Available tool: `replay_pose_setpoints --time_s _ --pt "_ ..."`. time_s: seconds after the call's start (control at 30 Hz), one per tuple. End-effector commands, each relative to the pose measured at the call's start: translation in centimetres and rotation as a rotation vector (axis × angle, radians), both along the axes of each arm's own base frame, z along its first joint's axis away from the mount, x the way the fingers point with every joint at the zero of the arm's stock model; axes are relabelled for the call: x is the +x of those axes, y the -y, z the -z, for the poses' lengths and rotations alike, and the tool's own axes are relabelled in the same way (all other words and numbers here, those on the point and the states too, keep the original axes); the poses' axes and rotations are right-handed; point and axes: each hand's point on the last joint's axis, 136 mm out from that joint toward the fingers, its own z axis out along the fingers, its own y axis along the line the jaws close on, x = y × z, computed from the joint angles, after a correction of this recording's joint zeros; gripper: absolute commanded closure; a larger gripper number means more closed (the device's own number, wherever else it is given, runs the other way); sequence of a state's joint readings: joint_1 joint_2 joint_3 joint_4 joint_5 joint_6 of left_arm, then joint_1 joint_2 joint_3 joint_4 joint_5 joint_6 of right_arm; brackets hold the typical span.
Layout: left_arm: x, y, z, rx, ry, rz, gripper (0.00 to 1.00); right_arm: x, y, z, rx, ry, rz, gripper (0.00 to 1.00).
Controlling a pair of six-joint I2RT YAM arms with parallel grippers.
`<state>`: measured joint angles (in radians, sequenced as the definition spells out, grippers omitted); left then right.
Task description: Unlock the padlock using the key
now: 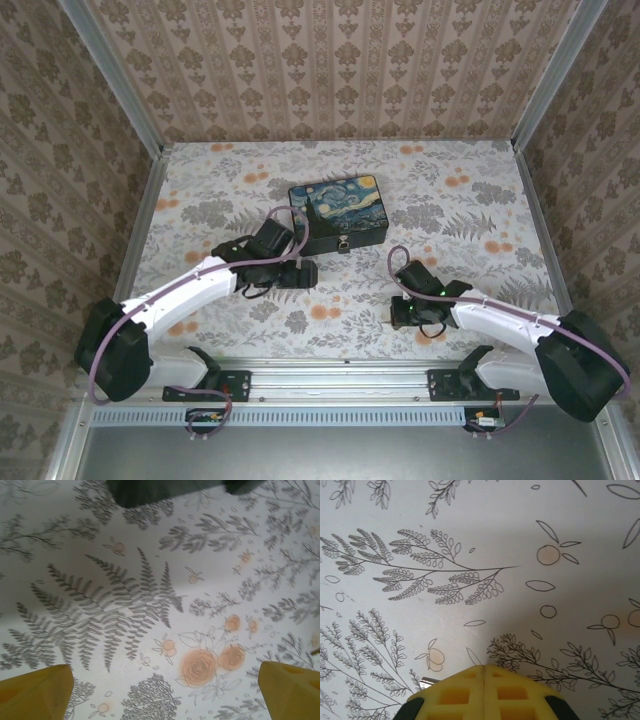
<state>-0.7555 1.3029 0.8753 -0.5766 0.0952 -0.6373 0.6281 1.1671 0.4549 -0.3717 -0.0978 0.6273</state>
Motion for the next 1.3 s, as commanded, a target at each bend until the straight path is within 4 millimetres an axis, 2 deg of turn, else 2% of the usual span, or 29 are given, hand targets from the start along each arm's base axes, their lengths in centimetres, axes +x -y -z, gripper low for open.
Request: replay_pose_setpoints --time_s 0.0,0.13,0.2,0.33,0.47,0.57,0.67,0.73,0.93,1.13,1.27 --pt "-1.3 3.4 -1.2 -0.093 -0.025 0.136 0.05 -0.2 -0.5 -0.8 0.034 0.029 -0.035 1.0" --pt "-3.0 7.1 -1.8 -0.257 -0.095 0.248 0.1 0.5 -1.7 -2.9 0.104 0.103 -0.072 1.0" --pt "-3.5 8.0 -1.8 -0.299 -0.113 0.283 0.13 0.8 -1.7 -3.5 0.11 0.126 -0.077 1.0" --pt "-4.5 8.8 -1.2 -0.267 -0.118 0.369 0.22 1.0 -1.8 -3.8 0.093 0.119 -0.102 1.0" --pt "-4.7 10.4 -1.1 -0.356 -0.149 0.367 0.22 1.6 -3.1 -5.5 0.151 0.144 -0.118 0.99" --pt "-3.8 11.1 -0.7 -0.431 -0.23 0.247 0.16 2.4 -3.8 -7.5 0.184 0.178 -0.121 0.99" --pt "-1.9 11.7 -0.5 -0.547 -0.332 0.016 0.15 2.9 -4.4 -8.5 0.196 0.177 -0.128 0.99" --pt "-0.8 12.7 -1.1 -0.646 -0.389 -0.11 0.13 3.2 -5.0 -9.0 0.206 0.172 -0.137 0.99" --pt "1.7 14.3 -2.8 -0.8 -0.471 -0.309 0.12 4.2 -6.6 -11.7 0.28 0.214 -0.154 0.99" --pt "1.8 14.8 -2.8 -0.868 -0.59 -0.421 0.1 5.2 -8.2 -14.0 0.354 0.245 -0.162 0.99" --pt "1.4 13.8 -2.2 -0.85 -0.628 -0.499 0.08 5.9 -8.7 -14.9 0.363 0.266 -0.165 0.99"
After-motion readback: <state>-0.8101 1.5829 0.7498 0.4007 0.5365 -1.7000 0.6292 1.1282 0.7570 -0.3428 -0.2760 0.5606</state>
